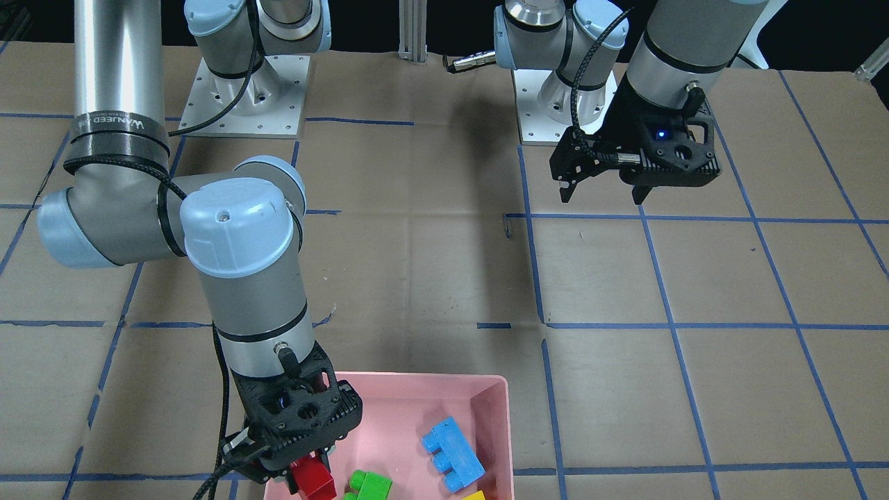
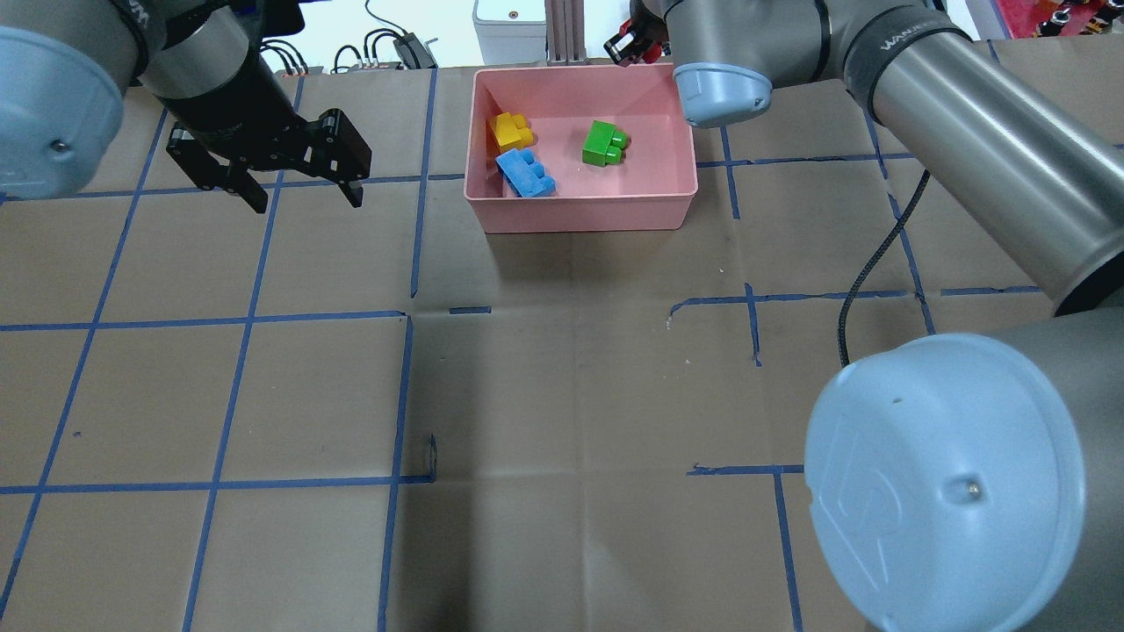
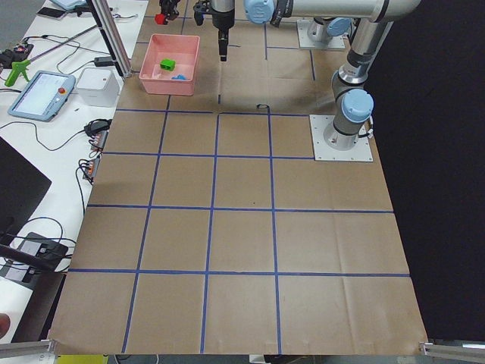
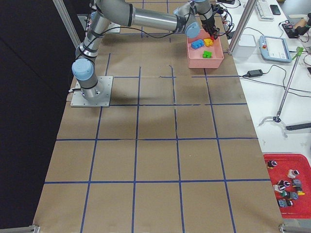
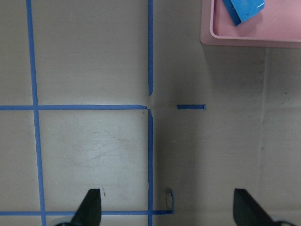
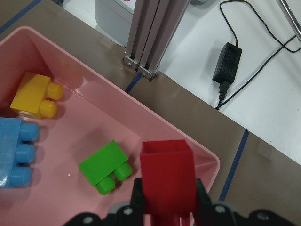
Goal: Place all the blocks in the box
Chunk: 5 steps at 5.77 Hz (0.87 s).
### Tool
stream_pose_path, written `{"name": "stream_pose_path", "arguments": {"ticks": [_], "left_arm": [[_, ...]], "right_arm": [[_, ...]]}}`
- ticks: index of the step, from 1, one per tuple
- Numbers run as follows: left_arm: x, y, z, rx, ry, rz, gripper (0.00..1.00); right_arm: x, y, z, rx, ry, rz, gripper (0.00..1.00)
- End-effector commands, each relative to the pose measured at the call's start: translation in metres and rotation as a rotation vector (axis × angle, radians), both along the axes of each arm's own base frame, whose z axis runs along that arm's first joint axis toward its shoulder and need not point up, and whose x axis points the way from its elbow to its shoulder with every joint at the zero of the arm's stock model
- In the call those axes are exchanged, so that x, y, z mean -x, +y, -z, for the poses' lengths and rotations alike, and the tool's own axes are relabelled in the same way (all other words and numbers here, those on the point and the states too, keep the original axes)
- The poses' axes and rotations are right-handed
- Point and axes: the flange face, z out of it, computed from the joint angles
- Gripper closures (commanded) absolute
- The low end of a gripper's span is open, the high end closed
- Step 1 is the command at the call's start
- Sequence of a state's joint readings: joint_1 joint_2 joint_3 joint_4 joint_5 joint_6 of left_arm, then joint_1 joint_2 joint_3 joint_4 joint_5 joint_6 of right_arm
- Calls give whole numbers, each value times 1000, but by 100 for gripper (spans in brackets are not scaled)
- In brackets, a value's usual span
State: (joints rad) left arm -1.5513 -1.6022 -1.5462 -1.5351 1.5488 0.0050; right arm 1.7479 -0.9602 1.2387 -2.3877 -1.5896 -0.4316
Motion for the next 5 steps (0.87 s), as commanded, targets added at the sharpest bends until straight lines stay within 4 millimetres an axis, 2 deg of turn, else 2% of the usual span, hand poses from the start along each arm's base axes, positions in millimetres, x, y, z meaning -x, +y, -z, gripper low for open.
{"name": "stream_pose_path", "arguments": {"ticks": [1, 3, 4, 5], "left_arm": [[-21, -4, -5, 10, -2, -9, 1], [-17, -5, 1, -2, -2, -15, 1], [-15, -2, 0, -9, -2, -16, 1], [-15, 1, -2, -7, -2, -21, 1]], "right_arm": [[-3, 0, -3, 71, 0, 0, 1], [-1, 3, -11, 83, -4, -2, 0], [4, 7, -28, 102, 21, 21, 0], [8, 25, -48, 37, 39, 28, 0]]}}
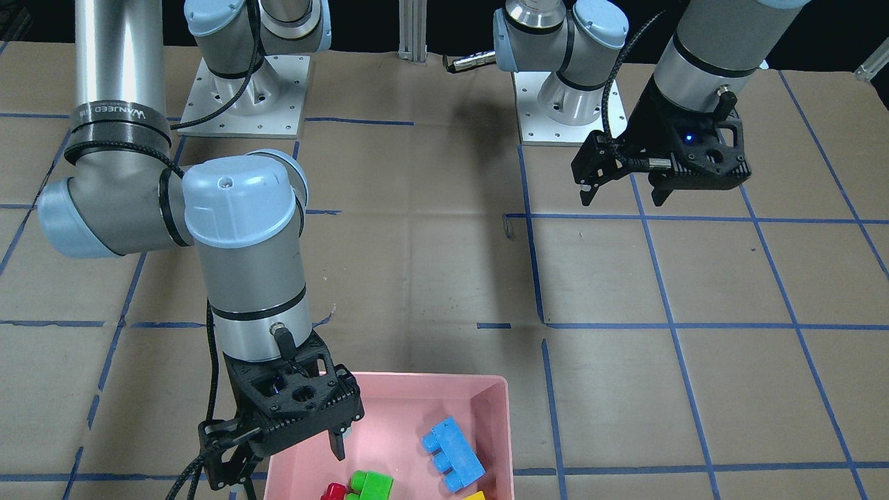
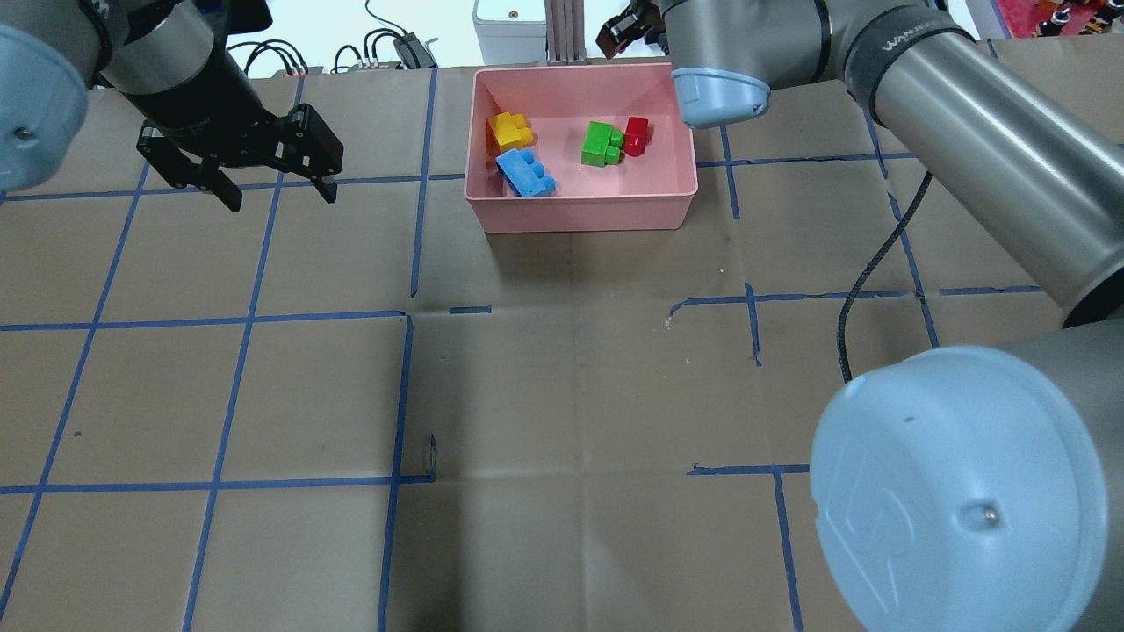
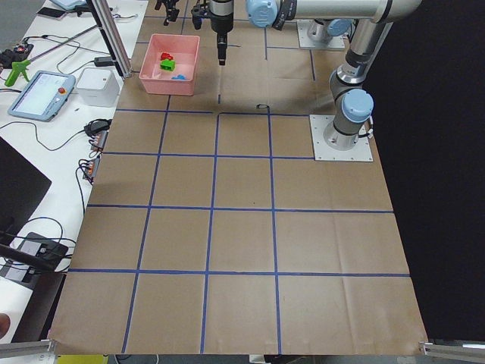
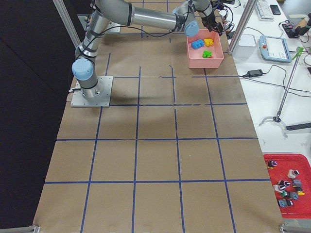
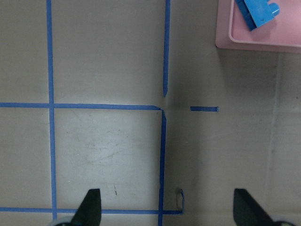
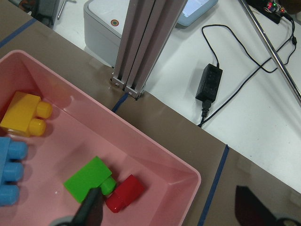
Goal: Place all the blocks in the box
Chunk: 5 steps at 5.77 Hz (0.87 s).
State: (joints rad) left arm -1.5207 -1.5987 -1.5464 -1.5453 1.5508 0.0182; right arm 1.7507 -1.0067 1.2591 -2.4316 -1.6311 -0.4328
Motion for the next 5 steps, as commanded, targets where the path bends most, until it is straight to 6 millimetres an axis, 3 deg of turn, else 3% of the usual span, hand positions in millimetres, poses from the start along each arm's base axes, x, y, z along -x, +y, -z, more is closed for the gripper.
{"name": "stream_pose_path", "arguments": {"ticks": [1, 2, 3, 4, 5], "left_arm": [[1, 4, -3, -4, -1, -5, 1], [1, 4, -3, -4, -1, -5, 1], [1, 5, -3, -5, -1, -5, 1], [1, 5, -3, -5, -1, -5, 1], [1, 5, -3, -5, -1, -5, 1]], "right_arm": [[10, 38, -32, -206, 46, 26, 0], [21, 59, -52, -314, 50, 150, 0], [30, 84, -58, -441, 22, 306, 0], [38, 119, -92, -468, -14, 433, 0], [54, 151, -100, -540, 2, 490, 0]]}}
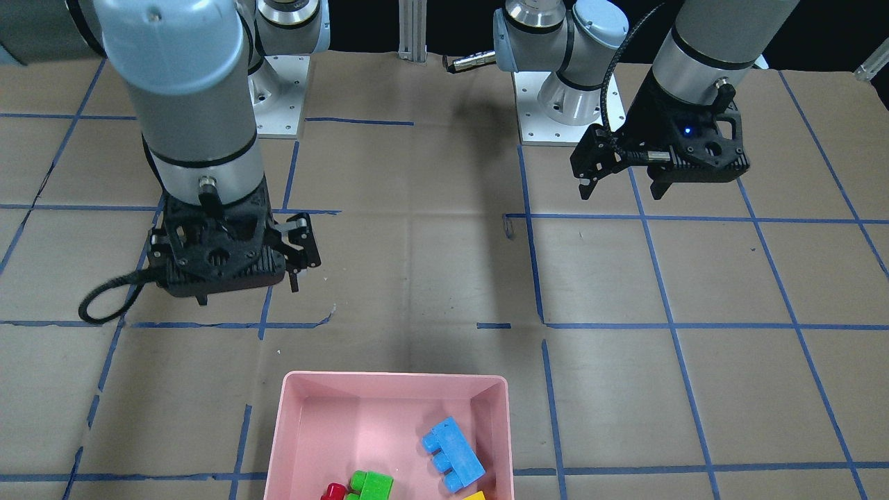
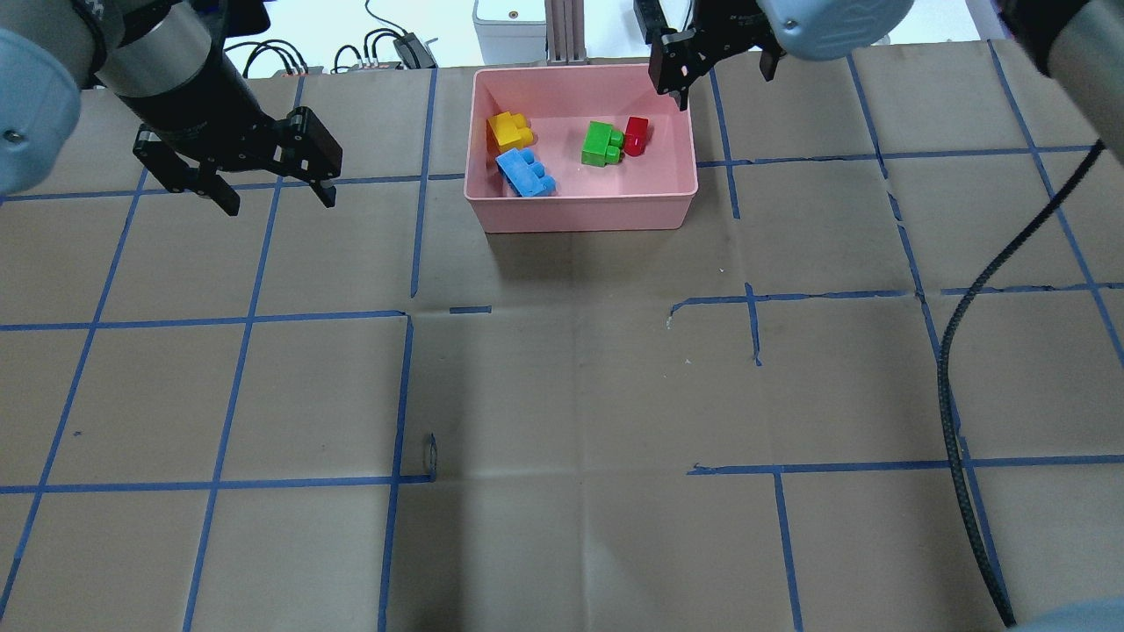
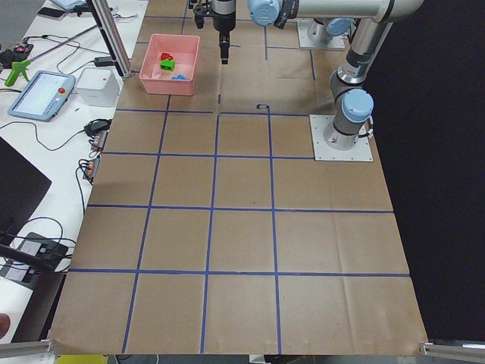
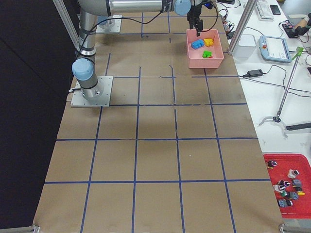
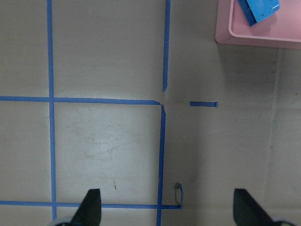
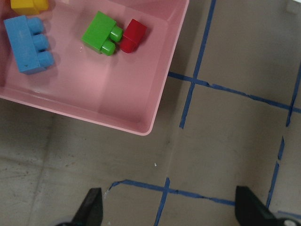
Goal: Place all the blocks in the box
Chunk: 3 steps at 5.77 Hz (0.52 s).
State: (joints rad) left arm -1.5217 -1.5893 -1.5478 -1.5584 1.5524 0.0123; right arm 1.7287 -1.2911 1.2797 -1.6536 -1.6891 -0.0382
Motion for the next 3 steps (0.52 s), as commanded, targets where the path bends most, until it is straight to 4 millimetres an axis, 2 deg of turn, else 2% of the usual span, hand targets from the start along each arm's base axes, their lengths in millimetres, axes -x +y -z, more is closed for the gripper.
{"name": "stream_pose_path", "arguments": {"ticks": [1, 2, 3], "left_arm": [[0, 0, 0, 0, 0, 0, 1], [0, 0, 0, 0, 0, 0, 1], [0, 0, 1, -2, 0, 2, 1]], "right_arm": [[48, 57, -7, -136, 45, 128, 0], [64, 82, -10, -128, 27, 160, 0], [48, 99, -9, -97, 33, 180, 0]]}}
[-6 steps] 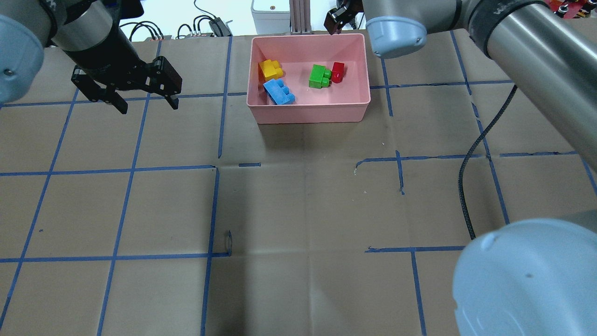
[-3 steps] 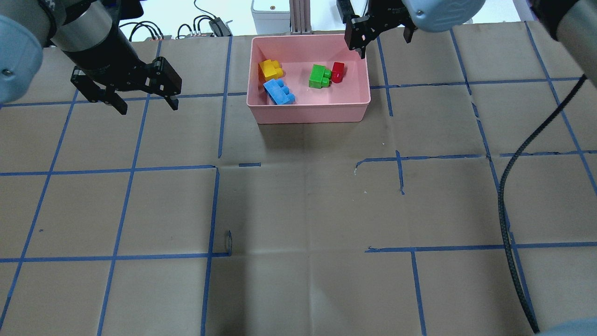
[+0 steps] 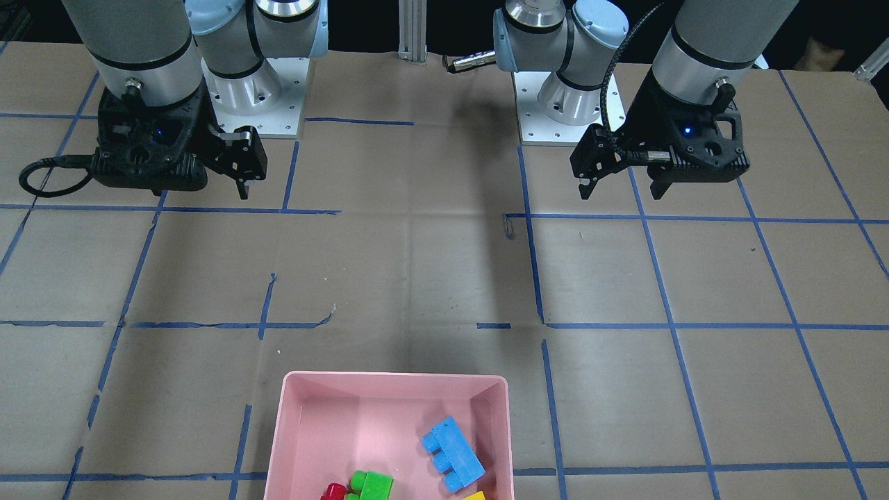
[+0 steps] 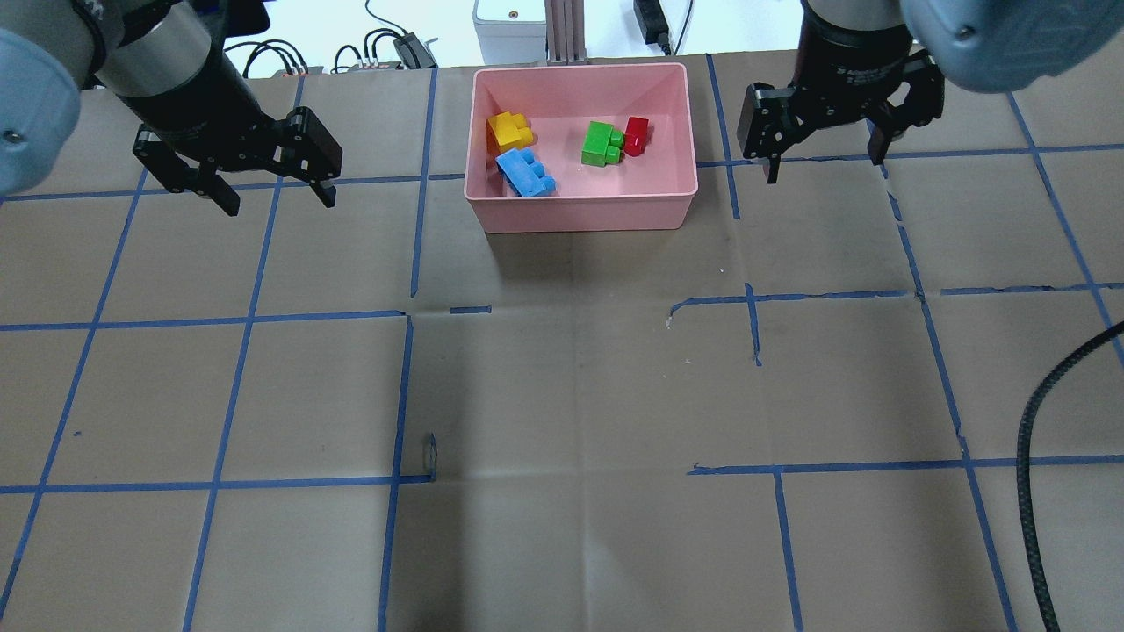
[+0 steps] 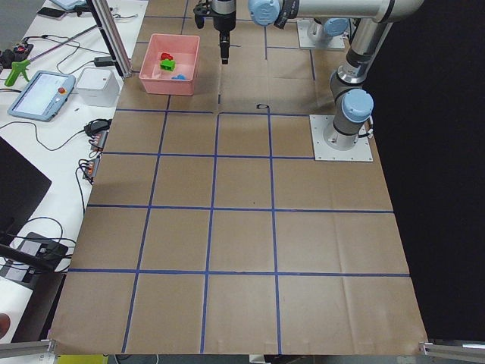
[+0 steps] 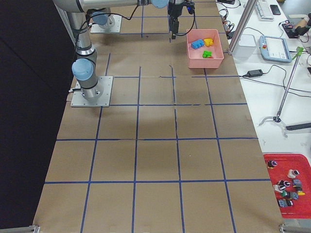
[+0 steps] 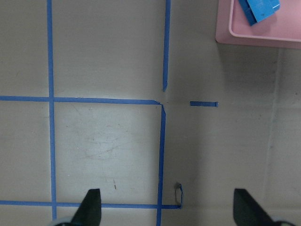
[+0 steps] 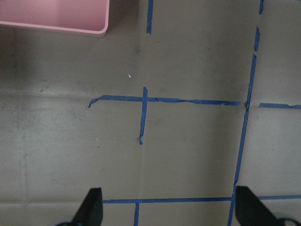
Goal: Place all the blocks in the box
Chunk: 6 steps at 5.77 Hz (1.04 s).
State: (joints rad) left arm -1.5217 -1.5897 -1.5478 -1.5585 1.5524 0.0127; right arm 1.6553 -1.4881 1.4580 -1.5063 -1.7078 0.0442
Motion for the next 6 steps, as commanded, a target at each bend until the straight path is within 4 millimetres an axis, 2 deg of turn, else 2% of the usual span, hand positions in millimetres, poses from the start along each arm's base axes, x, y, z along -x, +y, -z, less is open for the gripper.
{"name": "stream_pose_path", "arguments": {"ticks": [1, 3, 6], "left_arm": [[0, 0, 0, -1, 0, 0, 1], [0, 0, 0, -1, 0, 1, 1], [0, 0, 0, -1, 0, 1, 1]], "right_arm": [[-4, 19, 7, 10, 11, 3, 0], [-6, 20, -4, 30, -1, 2, 0], [-6, 15, -4, 41, -2, 2, 0]]}}
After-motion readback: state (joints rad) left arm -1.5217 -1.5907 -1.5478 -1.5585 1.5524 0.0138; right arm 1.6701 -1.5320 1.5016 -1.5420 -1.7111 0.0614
